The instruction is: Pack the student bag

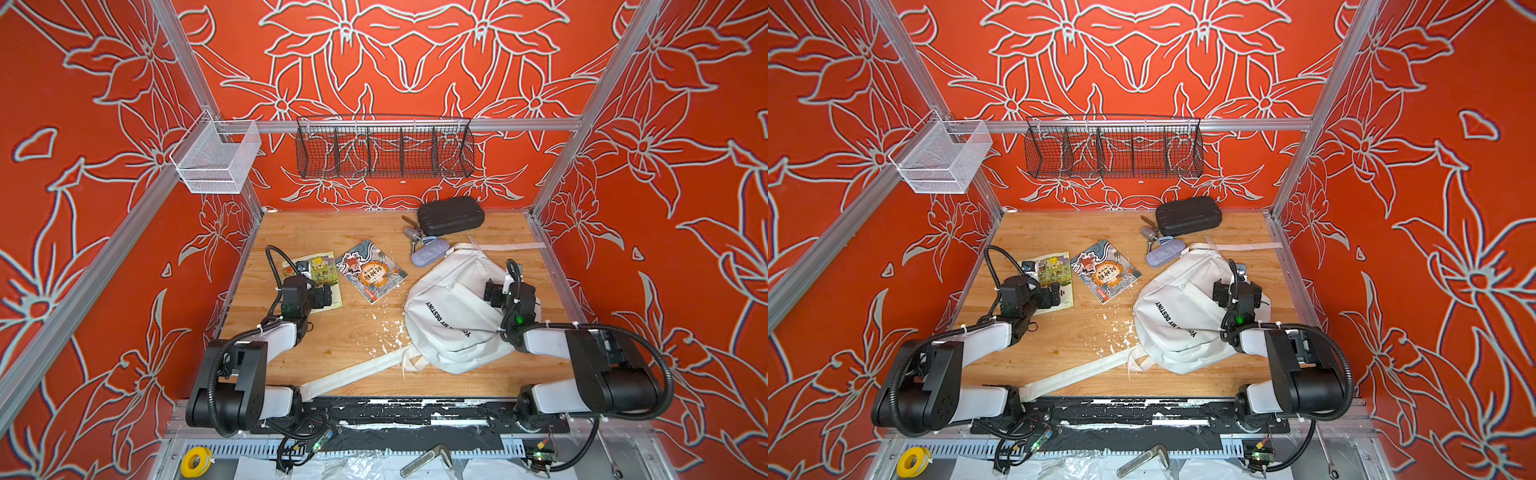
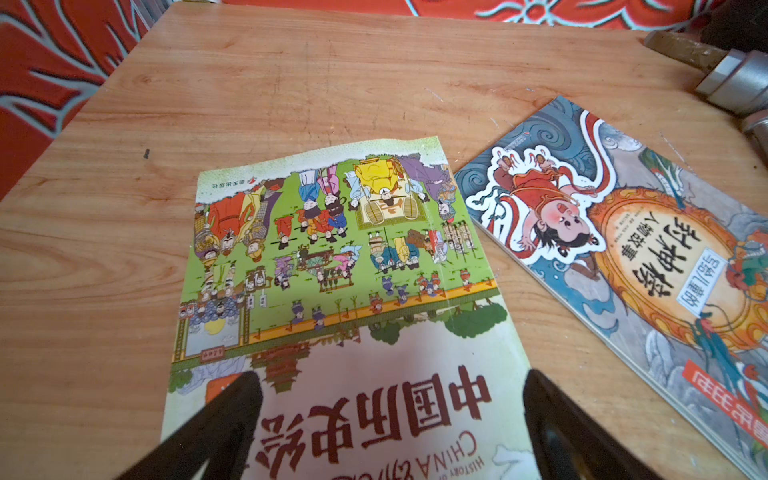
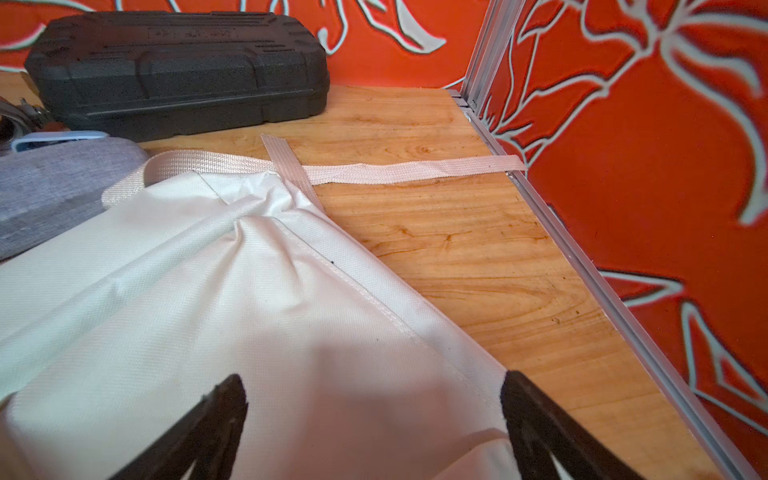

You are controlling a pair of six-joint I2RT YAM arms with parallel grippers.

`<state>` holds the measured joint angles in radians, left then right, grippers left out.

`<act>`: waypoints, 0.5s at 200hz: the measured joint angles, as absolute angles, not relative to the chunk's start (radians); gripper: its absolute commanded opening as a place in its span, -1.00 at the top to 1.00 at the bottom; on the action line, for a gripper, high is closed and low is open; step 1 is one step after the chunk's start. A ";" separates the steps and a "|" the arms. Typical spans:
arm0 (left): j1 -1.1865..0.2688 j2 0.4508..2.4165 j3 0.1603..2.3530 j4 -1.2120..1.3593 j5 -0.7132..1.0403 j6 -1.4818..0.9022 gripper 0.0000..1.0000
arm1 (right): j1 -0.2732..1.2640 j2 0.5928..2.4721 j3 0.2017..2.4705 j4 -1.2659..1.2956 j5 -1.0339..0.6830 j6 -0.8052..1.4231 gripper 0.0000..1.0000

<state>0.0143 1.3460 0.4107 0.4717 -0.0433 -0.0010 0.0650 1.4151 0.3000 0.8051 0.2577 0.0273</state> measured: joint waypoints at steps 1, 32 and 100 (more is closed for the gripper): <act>0.014 1.346 0.411 0.472 -0.043 -0.001 -0.95 | 0.065 1.415 0.300 0.805 0.258 0.027 -0.95; 0.014 1.346 0.413 0.463 -0.065 -0.015 -0.95 | 0.065 1.412 0.300 0.805 0.258 0.027 -0.95; 0.006 1.177 0.772 0.011 -0.065 -0.134 -0.88 | 0.065 1.148 0.476 0.458 0.138 -0.020 -0.75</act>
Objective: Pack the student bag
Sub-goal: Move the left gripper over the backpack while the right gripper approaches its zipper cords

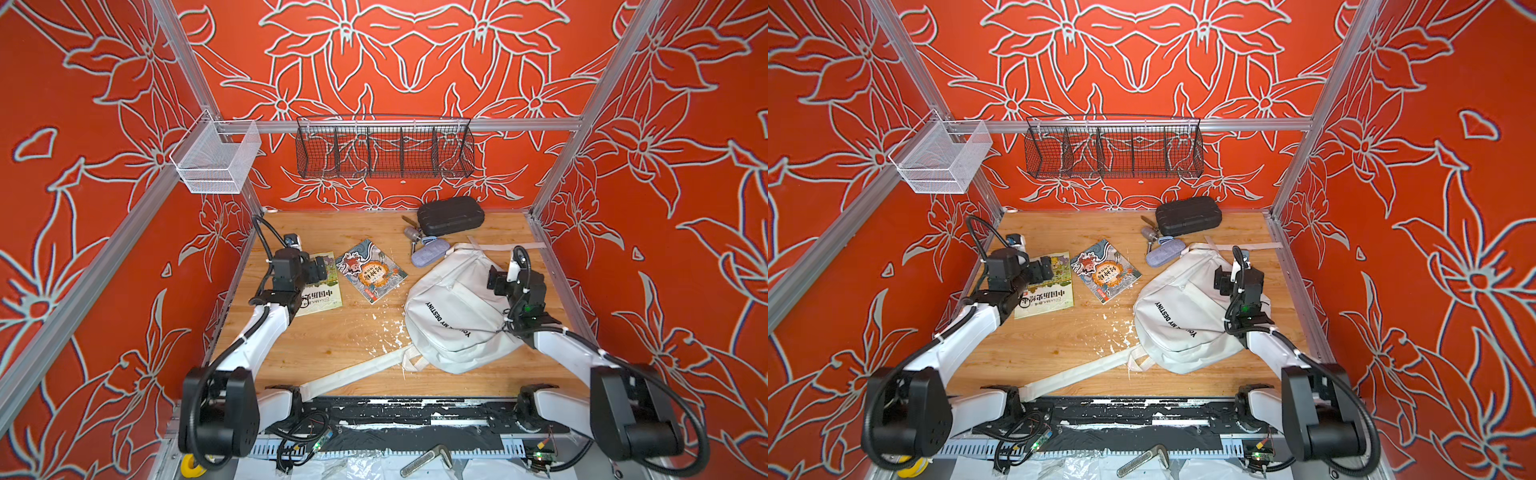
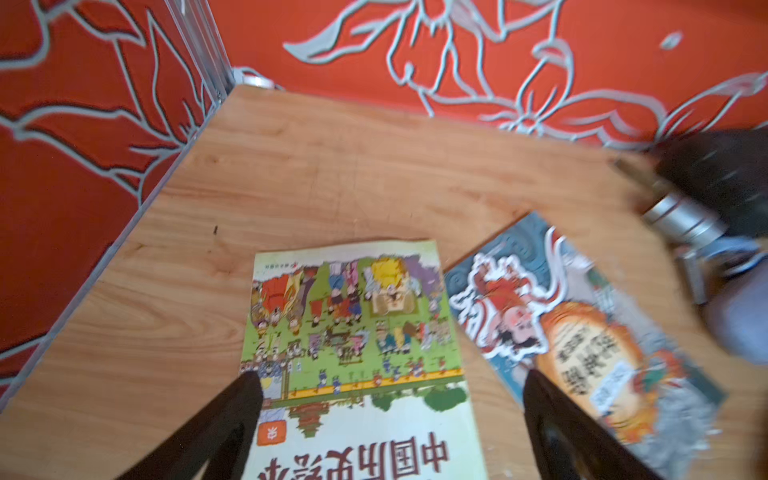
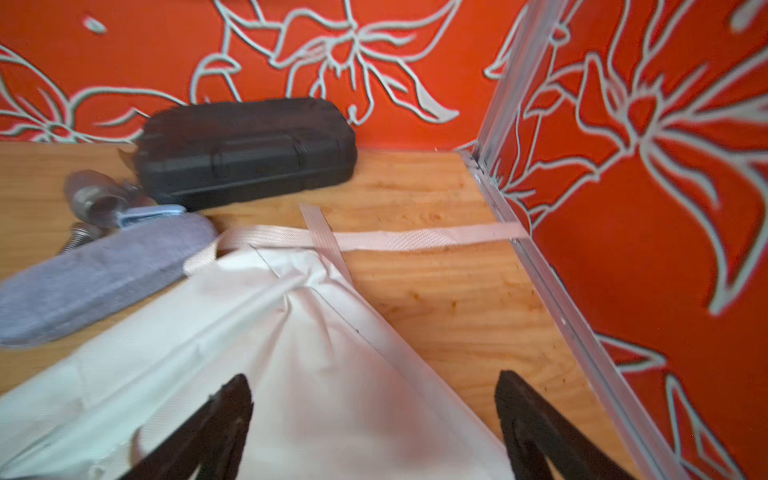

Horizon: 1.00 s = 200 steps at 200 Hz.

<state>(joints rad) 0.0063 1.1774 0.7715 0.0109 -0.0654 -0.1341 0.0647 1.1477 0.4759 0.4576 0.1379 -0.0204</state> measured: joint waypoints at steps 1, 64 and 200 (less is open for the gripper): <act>0.006 1.174 0.776 0.006 -0.062 -0.136 -0.88 | 0.065 1.148 0.476 0.458 0.138 -0.020 -0.75; -0.431 1.194 0.914 -0.211 0.043 -0.257 -0.83 | 0.094 1.065 0.717 -0.030 -0.168 -0.359 -0.50; -0.762 1.689 1.110 -0.272 0.203 -0.261 -0.38 | 0.179 0.886 0.692 -0.550 -0.344 -0.857 -0.58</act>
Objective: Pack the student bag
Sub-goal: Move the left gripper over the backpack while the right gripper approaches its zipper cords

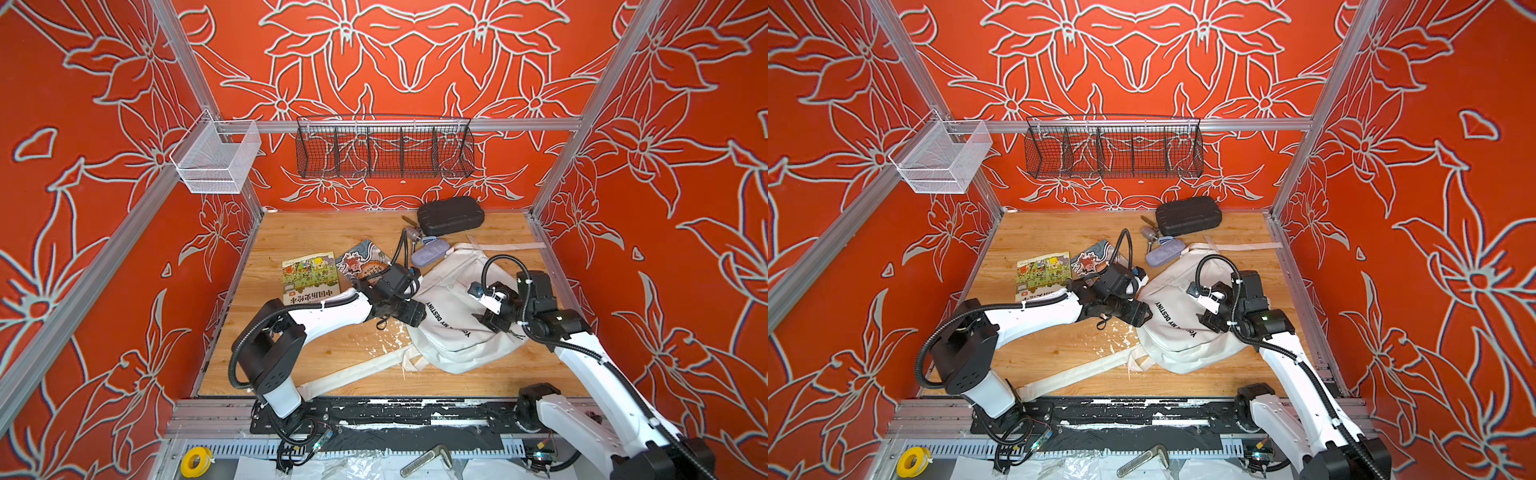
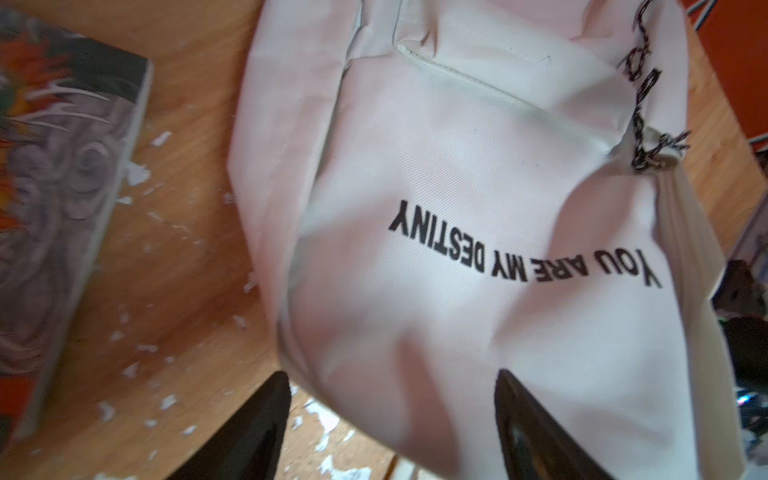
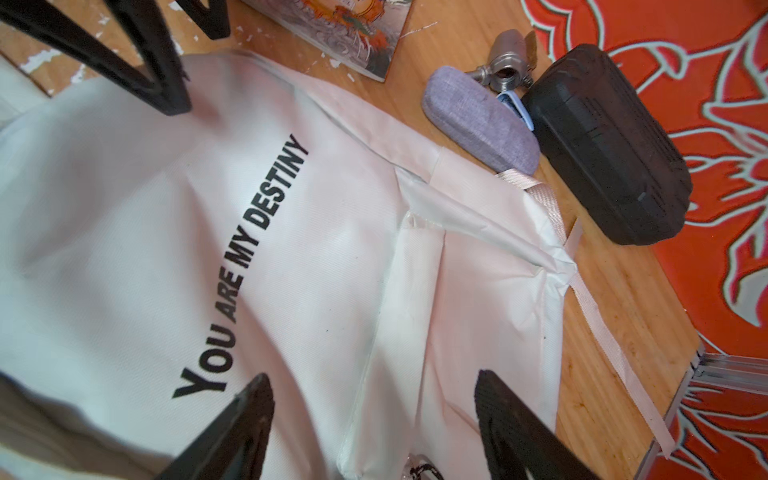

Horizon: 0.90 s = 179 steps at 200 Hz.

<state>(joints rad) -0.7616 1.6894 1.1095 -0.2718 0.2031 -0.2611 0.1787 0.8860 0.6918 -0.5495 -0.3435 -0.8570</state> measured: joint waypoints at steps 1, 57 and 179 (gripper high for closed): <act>-0.762 1.692 1.111 -0.272 0.205 -0.260 -0.37 | 0.179 0.886 0.691 -0.551 -0.343 -0.857 -0.58; -0.764 1.785 1.198 -0.312 0.253 -0.270 -0.73 | 0.185 0.863 0.689 -0.605 -0.308 -0.875 -0.62; -0.750 1.827 1.192 -0.285 0.309 -0.331 0.88 | 0.218 0.830 0.665 -0.630 -0.260 -0.879 -0.59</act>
<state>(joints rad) -0.7498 1.8267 1.1919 -0.2852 0.3092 -0.3313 0.2176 0.8299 0.6647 -0.6300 -0.2604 -0.8787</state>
